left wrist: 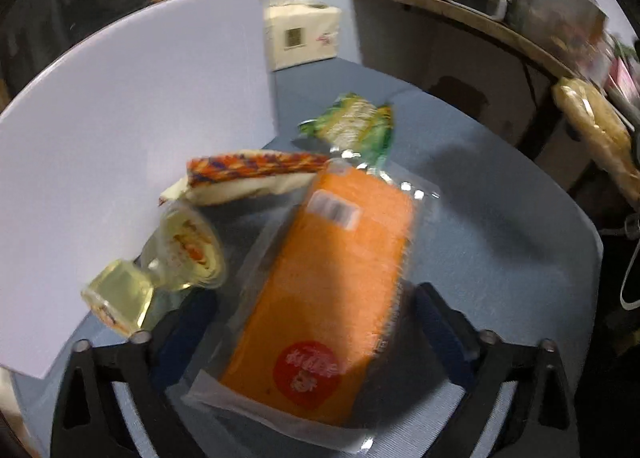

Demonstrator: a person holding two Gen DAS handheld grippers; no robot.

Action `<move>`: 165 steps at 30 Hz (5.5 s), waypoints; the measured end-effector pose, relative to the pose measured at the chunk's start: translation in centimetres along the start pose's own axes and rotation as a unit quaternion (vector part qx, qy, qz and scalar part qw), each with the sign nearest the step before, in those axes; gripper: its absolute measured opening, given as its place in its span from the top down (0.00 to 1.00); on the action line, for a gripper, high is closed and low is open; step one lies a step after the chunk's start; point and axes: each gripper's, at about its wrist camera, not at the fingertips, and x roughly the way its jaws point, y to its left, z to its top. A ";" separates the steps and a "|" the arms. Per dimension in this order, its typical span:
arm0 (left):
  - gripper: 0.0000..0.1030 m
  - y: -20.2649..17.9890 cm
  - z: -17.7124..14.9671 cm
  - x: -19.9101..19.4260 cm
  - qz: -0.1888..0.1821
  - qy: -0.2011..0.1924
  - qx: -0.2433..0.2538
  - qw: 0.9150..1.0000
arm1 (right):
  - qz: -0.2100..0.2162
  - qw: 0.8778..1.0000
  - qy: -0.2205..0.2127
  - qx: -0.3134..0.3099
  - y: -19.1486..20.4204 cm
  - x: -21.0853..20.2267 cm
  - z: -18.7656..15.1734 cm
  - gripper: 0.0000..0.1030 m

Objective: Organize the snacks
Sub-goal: 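Grasp the round yellow cookie packet with the right gripper while the left grasps the orange bread packet, then lower both packets into the white box and open both grippers, then withdraw both tools from the box toward the remaining small snacks, then grasp the green garlic-flavour pea packet with the right gripper while the left grasps a jelly cup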

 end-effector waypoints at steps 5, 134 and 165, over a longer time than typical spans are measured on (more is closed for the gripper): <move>0.38 -1.4 -0.8 -1.7 -0.007 -0.011 0.006 1.000 | 0.007 1.000 0.003 -0.012 1.4 0.3 -0.5 0.21; 0.00 -2.2 -10.6 -19.5 0.026 -0.223 -0.221 0.949 | -0.046 0.992 -0.003 -0.121 4.4 2.9 -1.2 0.00; 0.00 -0.2 -11.5 -17.8 0.040 -0.195 -0.234 0.952 | -0.104 0.986 0.087 -0.099 0.3 14.4 4.7 0.49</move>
